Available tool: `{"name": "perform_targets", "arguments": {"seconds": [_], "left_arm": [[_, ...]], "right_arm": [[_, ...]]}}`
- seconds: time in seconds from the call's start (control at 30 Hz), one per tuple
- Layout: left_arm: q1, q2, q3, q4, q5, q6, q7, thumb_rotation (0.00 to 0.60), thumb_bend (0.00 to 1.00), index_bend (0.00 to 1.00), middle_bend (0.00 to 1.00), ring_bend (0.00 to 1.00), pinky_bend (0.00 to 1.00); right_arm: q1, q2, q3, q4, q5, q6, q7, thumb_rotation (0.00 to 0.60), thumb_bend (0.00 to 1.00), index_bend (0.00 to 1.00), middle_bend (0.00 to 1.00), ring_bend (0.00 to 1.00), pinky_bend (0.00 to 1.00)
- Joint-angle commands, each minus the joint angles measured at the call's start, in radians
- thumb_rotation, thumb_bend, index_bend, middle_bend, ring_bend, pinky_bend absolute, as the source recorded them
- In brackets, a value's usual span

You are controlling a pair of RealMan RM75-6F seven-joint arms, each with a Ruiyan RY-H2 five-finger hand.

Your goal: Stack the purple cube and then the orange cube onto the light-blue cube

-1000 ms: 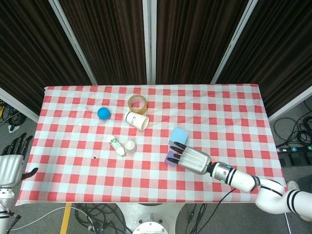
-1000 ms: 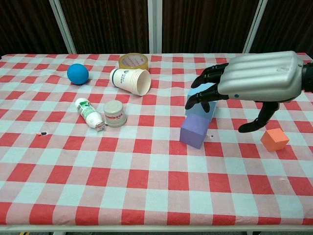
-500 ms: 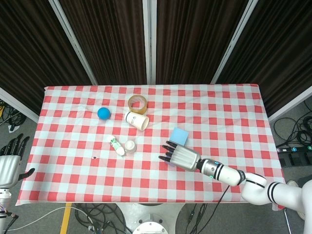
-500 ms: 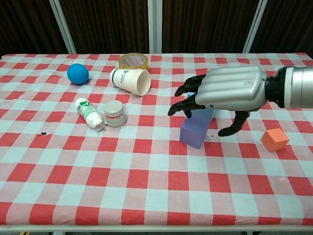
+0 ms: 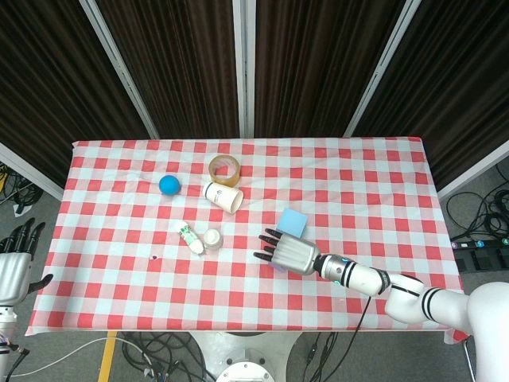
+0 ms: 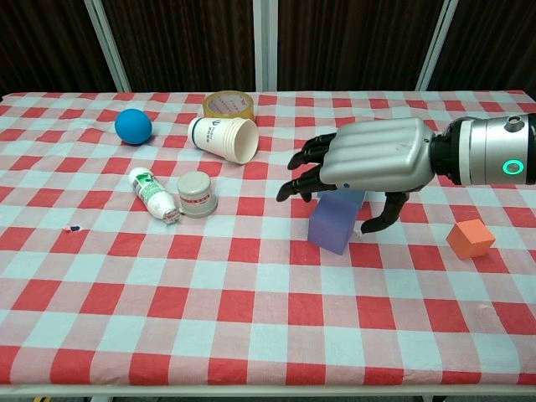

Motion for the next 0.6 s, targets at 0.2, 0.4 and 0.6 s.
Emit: {"name": "perform_targets", "arguments": {"seconds": [0.2,0.4,0.6], "left_arm": [[-0.001,-0.008,-0.001,0.021,-0.011,-0.013,-0.010,0.600,0.11,0.13,0.14,0.13,0.25],[0.001,-0.020,0.001,0.049,-0.024,-0.028,-0.017,0.600,0.11,0.13,0.14,0.13,0.25],[0.002,-0.022,0.002,0.059,-0.026,-0.032,-0.023,0.600,0.11,0.13,0.14,0.13,0.25]], "right_arm": [[0.011,-0.042,-0.020,0.054,0.012,0.007,0.010,0.600,0.14,0.09,0.28,0.06,0.10],[0.029,-0.074,-0.022,0.095,0.035,-0.009,0.028,0.600,0.15,0.09,0.31,0.06,0.10],[0.037,-0.093,-0.032,0.116,0.040,0.004,0.035,0.600,0.18,0.09,0.39,0.06,0.11]]}}
